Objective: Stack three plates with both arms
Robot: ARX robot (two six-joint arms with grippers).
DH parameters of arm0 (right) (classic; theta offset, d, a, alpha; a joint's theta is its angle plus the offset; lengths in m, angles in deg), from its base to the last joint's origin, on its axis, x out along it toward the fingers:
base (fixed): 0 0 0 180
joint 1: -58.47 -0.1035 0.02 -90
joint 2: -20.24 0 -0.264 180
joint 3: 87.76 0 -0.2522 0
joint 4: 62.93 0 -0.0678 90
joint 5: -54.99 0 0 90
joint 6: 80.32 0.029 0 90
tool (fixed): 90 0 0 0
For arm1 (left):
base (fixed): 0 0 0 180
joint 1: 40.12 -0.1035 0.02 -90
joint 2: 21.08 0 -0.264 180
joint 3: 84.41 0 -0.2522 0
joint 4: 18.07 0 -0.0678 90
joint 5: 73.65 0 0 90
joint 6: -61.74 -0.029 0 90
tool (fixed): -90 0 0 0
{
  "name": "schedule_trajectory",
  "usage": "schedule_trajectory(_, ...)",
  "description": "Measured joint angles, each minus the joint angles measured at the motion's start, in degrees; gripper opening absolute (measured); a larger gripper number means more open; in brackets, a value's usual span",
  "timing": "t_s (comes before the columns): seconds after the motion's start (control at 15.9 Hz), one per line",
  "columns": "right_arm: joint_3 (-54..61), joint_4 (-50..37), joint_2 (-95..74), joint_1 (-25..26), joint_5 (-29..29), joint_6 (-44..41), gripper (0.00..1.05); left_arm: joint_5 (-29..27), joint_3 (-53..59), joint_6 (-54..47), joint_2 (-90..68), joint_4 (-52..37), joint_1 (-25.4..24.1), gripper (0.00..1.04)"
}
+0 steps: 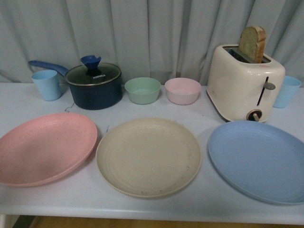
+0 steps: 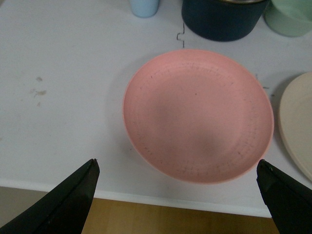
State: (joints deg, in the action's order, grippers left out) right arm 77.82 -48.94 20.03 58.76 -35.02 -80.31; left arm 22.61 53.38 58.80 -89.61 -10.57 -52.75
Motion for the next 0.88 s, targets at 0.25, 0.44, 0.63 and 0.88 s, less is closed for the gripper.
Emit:
schedule_trajectory(0.25,0.00,0.00,0.00,0.00,0.00,0.00,0.98,4.85,-17.70,-7.19,-21.53,6.64,-2.58,0.98)
schedule_trajectory(0.44,0.00,0.00,0.00,0.00,0.00,0.00,0.98,7.32,-24.63,-10.54,-30.67,10.54,-2.89,0.98)
schedule_trajectory(0.63,0.00,-0.02,0.00,0.00,-0.02,0.00,0.98,8.20,-32.41,-11.23,-39.12,13.53,-2.73,0.98)
schedule_trajectory(0.88,0.00,-0.02,0.00,0.00,0.00,0.00,0.98,7.23,-43.15,-12.90,-49.68,16.72,-2.91,0.98)
